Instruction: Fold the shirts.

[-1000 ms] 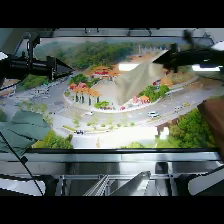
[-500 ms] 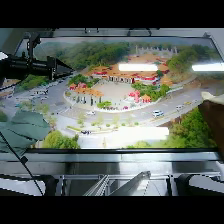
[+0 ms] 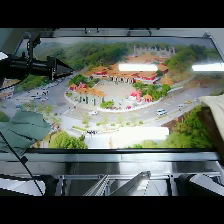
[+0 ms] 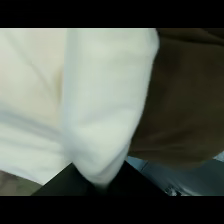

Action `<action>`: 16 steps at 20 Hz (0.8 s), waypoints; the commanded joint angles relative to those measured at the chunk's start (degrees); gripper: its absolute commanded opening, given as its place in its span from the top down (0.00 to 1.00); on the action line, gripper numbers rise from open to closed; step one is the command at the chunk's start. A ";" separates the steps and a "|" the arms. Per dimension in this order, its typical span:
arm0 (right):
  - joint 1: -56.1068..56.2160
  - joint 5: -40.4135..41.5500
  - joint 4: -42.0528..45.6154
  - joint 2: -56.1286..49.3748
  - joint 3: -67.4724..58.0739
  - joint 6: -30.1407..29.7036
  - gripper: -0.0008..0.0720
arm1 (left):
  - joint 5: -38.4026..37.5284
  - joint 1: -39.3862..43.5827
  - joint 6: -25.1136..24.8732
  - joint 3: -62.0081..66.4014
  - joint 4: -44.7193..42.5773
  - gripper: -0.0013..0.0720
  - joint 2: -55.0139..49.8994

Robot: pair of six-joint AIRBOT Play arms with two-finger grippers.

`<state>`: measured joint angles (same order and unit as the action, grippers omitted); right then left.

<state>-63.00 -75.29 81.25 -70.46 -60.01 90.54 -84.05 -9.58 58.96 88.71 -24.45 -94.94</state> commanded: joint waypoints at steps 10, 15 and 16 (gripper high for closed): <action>-2.56 -7.85 -10.82 -0.13 -1.18 -1.36 0.04 | 0.22 0.02 0.00 0.22 0.92 0.54 -0.02; 0.07 -12.11 -33.22 4.28 -1.62 -4.44 0.92 | -3.30 -1.75 3.34 11.72 1.97 0.98 0.00; 1.55 -12.04 -35.21 5.49 -1.64 -4.46 0.92 | -4.85 -2.27 4.70 15.06 1.97 0.98 0.00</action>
<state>-63.77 -85.36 58.11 -67.66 -61.34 87.33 -85.78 -10.76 60.82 96.62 -22.87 -94.96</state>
